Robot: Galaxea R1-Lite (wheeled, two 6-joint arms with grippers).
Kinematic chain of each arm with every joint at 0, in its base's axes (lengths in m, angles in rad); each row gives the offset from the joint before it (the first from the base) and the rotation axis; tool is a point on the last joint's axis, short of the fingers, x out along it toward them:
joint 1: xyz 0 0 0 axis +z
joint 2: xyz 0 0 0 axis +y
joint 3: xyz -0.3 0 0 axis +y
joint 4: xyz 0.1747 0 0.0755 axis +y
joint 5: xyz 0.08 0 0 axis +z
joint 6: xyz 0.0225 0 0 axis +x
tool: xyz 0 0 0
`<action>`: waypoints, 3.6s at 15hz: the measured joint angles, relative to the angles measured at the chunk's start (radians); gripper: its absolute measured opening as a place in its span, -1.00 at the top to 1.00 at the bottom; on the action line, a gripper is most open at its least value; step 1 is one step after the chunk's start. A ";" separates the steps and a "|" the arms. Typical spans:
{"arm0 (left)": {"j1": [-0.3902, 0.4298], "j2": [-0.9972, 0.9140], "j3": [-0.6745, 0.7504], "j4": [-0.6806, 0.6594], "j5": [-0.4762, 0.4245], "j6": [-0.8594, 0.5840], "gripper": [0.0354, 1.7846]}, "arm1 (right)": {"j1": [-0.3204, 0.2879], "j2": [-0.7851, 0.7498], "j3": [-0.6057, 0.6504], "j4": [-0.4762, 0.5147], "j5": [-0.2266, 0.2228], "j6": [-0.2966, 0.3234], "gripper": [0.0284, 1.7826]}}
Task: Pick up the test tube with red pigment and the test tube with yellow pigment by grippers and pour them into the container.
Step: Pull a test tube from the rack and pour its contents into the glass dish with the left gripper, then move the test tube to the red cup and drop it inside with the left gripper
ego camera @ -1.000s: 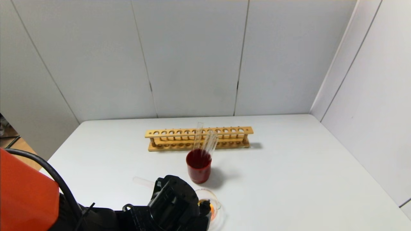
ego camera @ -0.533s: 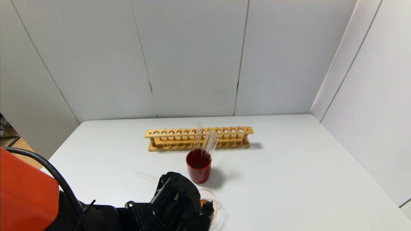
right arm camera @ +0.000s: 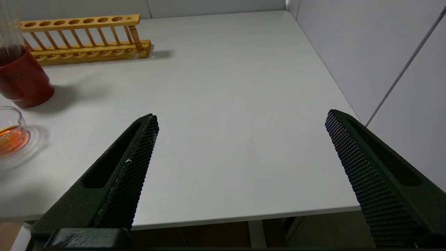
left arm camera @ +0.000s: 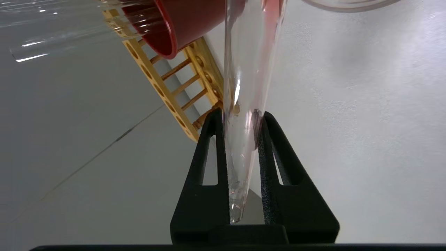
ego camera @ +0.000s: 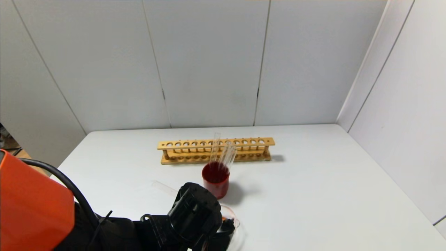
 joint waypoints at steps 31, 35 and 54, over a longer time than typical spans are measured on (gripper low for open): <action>-0.035 0.020 -0.007 -0.001 0.052 0.185 0.69 | 0.000 0.000 0.000 0.000 0.000 0.000 -0.96; -0.046 -0.003 -0.033 -0.003 0.106 0.267 0.69 | 0.000 0.000 0.000 0.000 0.000 0.000 -0.96; -0.048 -0.123 -0.279 -0.003 0.134 -0.076 0.69 | 0.000 0.000 0.000 0.000 0.000 0.000 -0.96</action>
